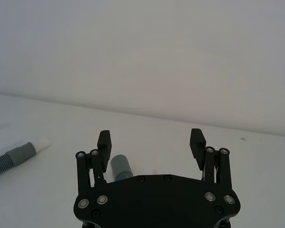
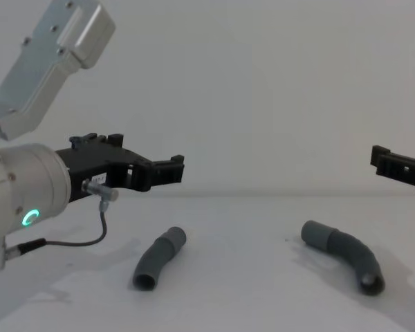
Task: Use both hands to pick up one end of the pipe from the table, align the ends, and insert them.
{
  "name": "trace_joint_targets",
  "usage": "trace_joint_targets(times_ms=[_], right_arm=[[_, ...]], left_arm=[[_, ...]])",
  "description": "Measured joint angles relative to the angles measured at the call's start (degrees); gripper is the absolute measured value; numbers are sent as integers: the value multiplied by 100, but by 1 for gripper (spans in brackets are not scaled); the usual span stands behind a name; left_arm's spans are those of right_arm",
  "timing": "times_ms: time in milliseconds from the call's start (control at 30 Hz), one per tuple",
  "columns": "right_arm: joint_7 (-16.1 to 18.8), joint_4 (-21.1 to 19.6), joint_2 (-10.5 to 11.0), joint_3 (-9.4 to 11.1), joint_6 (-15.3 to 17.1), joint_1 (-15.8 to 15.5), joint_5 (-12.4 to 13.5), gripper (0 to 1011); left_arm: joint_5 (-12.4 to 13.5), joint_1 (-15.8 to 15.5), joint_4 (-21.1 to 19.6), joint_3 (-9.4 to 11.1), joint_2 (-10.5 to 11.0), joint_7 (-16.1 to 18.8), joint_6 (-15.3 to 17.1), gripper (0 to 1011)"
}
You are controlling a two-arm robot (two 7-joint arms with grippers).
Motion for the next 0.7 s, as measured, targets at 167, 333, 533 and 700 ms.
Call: trace_joint_targets(times_ms=[167,333,533,700], right_arm=[[0,0,0,0,0,0,0,1004],[0,0,0,0,0,0,0,1004],[0,0,0,0,0,0,0,1004],[0,0,0,0,0,0,0,1004]], left_arm=[[-93,-26,-250,-27,42,-59,629,1000],[-183,-67,-431,-65,70,-109,1218,1000],[-312,-164,-623,-132,88,-164,2040,1000],[-420,-275,-673,-176,71,-225,2617,1000]])
